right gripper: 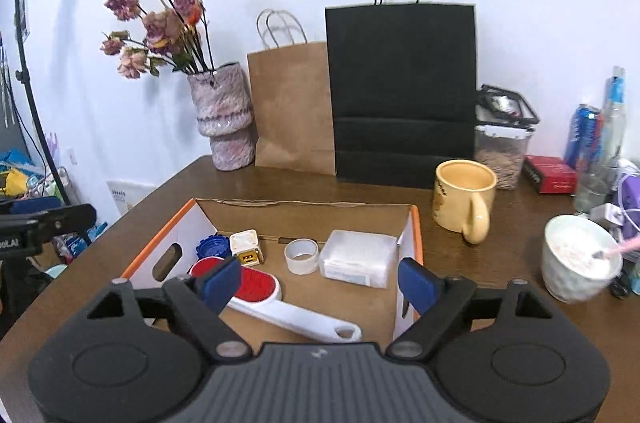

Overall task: Organize rigid objects
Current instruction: 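Release both items in the box and withdraw both tools over the table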

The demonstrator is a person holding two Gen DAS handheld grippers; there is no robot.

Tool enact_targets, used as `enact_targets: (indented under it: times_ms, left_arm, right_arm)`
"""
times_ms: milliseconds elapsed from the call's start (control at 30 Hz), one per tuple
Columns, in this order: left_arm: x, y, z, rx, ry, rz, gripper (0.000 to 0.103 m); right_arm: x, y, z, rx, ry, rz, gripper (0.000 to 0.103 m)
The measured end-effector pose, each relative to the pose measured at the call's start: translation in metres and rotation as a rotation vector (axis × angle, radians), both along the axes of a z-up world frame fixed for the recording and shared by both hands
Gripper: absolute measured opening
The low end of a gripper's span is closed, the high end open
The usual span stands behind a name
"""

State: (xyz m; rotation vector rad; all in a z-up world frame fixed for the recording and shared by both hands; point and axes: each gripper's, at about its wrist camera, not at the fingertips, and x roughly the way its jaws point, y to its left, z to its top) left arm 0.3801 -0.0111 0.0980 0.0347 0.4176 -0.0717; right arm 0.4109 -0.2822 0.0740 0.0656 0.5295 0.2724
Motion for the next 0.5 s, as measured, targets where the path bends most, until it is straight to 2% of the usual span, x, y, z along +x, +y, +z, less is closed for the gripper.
enact_targets:
  times_ms: [233, 400, 500]
  left_arm:
    - [-0.068, 0.003, -0.002, -0.007, -0.104, -0.011, 0.088]
    - [-0.107, 0.013, -0.008, -0.001, -0.102, 0.001, 0.090]
    - [-0.138, 0.019, -0.016, 0.001, -0.115, 0.014, 0.092]
  right_arm:
    - [-0.069, -0.005, -0.007, -0.033, -0.167, 0.000, 0.087]
    - [-0.112, -0.009, -0.008, -0.019, -0.213, 0.006, 0.088]
    - [-0.144, -0.006, -0.012, -0.042, -0.238, 0.013, 0.088]
